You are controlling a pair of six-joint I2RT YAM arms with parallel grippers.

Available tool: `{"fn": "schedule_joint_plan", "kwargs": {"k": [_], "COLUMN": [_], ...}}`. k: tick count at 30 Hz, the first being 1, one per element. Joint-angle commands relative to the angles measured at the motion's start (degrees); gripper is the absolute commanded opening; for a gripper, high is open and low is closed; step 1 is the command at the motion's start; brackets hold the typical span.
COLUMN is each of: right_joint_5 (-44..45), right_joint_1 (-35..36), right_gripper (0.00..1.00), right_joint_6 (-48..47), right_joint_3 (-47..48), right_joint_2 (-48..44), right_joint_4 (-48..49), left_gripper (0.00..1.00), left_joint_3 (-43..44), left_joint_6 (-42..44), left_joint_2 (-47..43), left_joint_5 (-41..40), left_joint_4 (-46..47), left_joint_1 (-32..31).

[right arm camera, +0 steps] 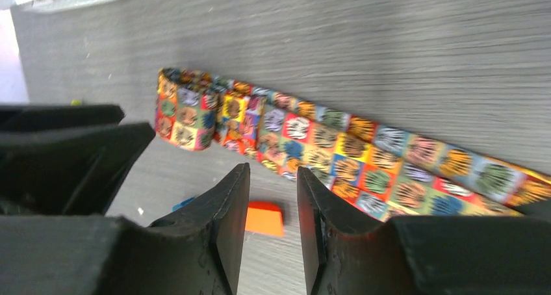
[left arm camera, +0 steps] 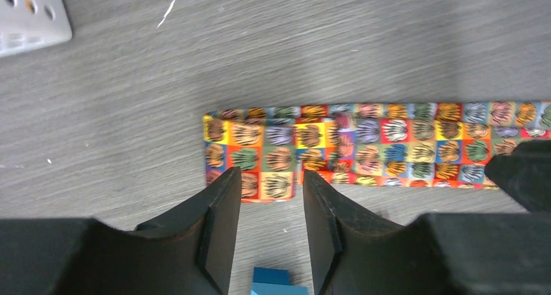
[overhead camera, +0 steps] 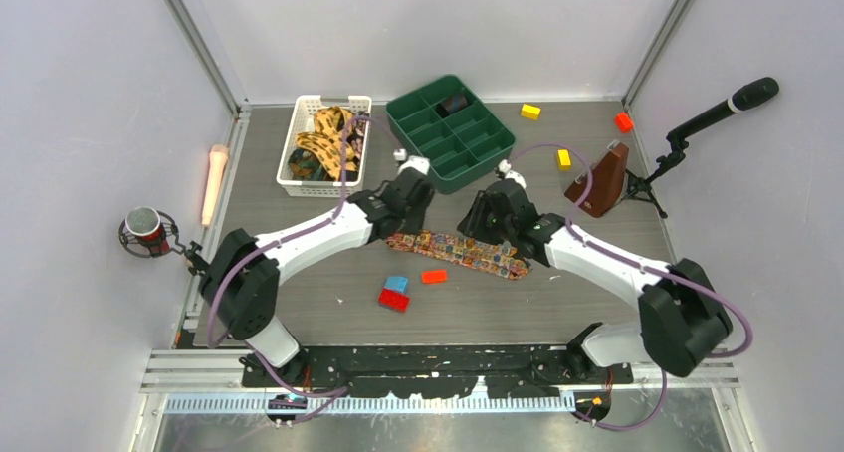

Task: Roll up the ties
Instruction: Roll the tie at the center of the board.

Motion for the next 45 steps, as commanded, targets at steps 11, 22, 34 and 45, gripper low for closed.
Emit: {"fn": "schedule_joint_plan", "kwargs": {"k": [11,22,34,45], "right_joint_5": [-23.62,-18.26,-16.16,-14.62], "right_joint_1": [5.66,5.65,5.67,5.67], "right_gripper": [0.33,0.17,0.14,0.13], "right_joint_6": [4.04,5.02,5.58,5.46], "right_joint_3": [10.88,13.71,14.79,15.06], "right_joint_2": [18.26,24.72,27.67,28.91], "right_joint_4": [17.83,15.38,13.77,11.24], "left_gripper": [0.42,0.44,0.47,0.57], "left_joint_3": [-24.46,-26.19,-26.98,-27.42], "left_joint_6": [-11.38,-10.14,-9.55,-10.71], "left_joint_2": [-12.48,-11.82,-9.86,-6.32], "left_joint_5": [28.75,32.50,36.18,41.57], "left_joint_4": [26.10,29.45,31.82,35.46], "left_joint_1": [22.77,24.42,26.37,27.27]}}
